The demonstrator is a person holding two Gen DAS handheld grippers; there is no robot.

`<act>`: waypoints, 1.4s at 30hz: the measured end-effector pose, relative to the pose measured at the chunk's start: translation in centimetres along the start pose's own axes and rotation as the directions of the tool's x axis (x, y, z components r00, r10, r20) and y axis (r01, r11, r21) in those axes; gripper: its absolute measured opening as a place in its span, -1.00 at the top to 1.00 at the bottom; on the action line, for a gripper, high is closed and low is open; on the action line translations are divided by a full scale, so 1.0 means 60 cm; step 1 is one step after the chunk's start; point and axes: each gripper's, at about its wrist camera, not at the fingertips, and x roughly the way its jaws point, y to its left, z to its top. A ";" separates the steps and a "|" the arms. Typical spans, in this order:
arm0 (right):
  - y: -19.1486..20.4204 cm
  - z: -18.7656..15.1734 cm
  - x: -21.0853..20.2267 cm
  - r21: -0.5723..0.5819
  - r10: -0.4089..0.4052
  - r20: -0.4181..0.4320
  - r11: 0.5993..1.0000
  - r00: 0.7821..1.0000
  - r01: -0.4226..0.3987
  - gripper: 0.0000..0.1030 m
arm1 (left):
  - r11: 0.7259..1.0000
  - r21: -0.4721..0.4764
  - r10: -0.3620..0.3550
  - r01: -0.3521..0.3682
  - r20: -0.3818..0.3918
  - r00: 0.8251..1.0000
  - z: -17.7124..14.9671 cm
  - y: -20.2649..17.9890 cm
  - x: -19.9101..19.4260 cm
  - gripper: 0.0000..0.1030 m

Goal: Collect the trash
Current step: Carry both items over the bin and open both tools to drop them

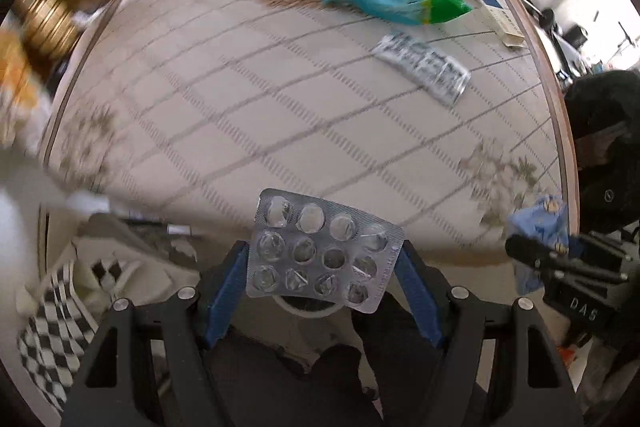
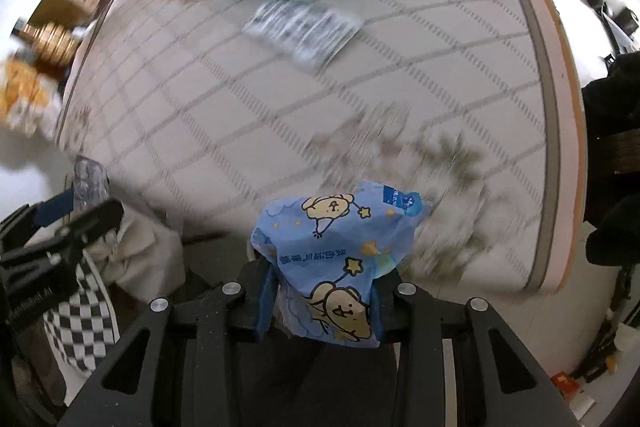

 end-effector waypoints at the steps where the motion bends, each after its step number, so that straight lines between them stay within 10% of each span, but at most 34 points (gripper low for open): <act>1: 0.008 -0.019 0.005 -0.003 -0.001 -0.004 1.000 1.000 0.001 0.25 | 1.000 -0.021 -0.004 0.004 0.000 1.000 -0.020 0.015 0.002 -0.37; 15: 0.081 -0.223 0.351 0.020 -0.057 -0.168 0.998 0.984 0.061 0.27 | 0.968 -0.240 -0.123 0.069 -0.221 0.967 -0.227 0.142 0.296 -0.37; 30: 0.022 -0.212 0.749 0.024 -0.030 -0.239 0.999 0.971 0.037 0.26 | 0.883 -0.438 -0.328 0.169 -0.316 0.890 -0.262 0.205 0.671 -0.39; 35: 0.032 -0.192 0.814 0.003 0.036 -0.259 0.999 0.965 -0.036 0.22 | 0.855 -0.485 -0.365 0.183 -0.314 0.877 -0.270 0.222 0.699 -0.83; 42: 0.043 -0.175 0.845 -0.009 0.036 -0.261 0.999 0.965 -0.039 -0.77 | 0.872 -0.479 -0.274 0.095 -0.318 0.907 -0.293 0.244 0.690 -0.97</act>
